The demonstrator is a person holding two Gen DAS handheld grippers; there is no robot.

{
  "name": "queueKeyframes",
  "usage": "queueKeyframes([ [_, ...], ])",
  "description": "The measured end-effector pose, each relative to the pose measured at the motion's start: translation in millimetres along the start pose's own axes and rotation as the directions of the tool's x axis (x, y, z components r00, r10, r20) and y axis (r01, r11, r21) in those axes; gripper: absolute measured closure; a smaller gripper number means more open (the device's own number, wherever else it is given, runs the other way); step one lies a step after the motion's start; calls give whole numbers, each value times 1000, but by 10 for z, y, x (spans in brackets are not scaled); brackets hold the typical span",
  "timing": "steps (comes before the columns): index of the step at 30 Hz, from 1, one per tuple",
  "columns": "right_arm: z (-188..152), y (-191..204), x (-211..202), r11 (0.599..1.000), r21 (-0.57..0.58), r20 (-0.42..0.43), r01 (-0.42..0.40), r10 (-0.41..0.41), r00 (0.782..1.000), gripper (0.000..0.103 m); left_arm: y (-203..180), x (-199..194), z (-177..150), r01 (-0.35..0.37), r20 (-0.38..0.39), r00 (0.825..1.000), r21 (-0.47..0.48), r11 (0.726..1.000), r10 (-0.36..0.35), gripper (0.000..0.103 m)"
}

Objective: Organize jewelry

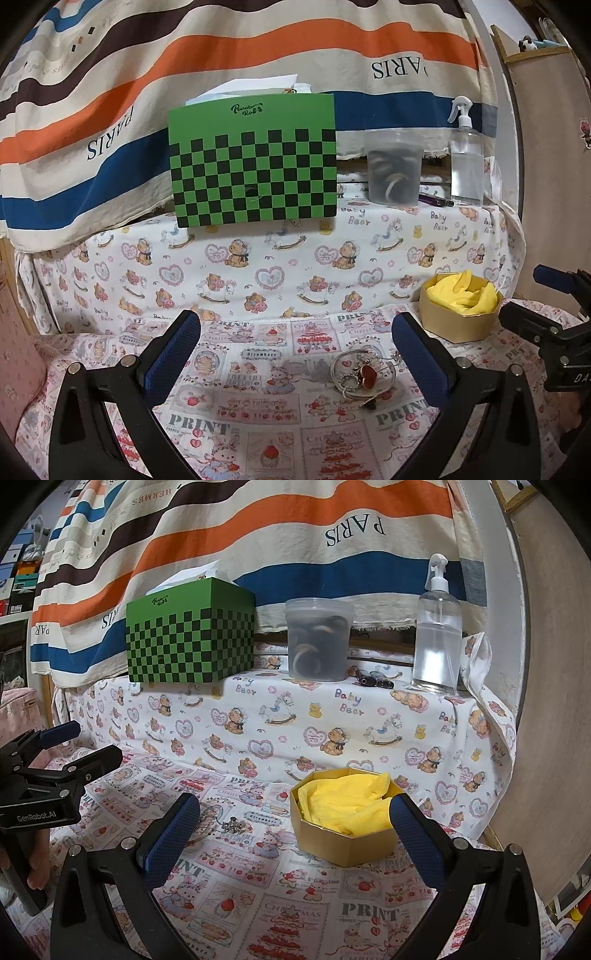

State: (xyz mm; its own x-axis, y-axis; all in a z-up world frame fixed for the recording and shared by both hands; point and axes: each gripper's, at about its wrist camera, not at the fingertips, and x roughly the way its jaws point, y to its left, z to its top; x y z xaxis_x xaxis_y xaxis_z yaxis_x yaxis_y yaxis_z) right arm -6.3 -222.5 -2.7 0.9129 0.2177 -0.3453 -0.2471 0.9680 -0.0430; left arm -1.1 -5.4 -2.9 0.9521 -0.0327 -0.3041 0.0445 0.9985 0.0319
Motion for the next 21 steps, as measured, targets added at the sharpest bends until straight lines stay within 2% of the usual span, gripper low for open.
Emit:
queueKeyframes([
  [21, 1, -15, 7, 1000, 2, -3, 0, 0, 1000, 0, 53, -10, 6, -4, -6, 1000, -7, 1000, 4, 0],
])
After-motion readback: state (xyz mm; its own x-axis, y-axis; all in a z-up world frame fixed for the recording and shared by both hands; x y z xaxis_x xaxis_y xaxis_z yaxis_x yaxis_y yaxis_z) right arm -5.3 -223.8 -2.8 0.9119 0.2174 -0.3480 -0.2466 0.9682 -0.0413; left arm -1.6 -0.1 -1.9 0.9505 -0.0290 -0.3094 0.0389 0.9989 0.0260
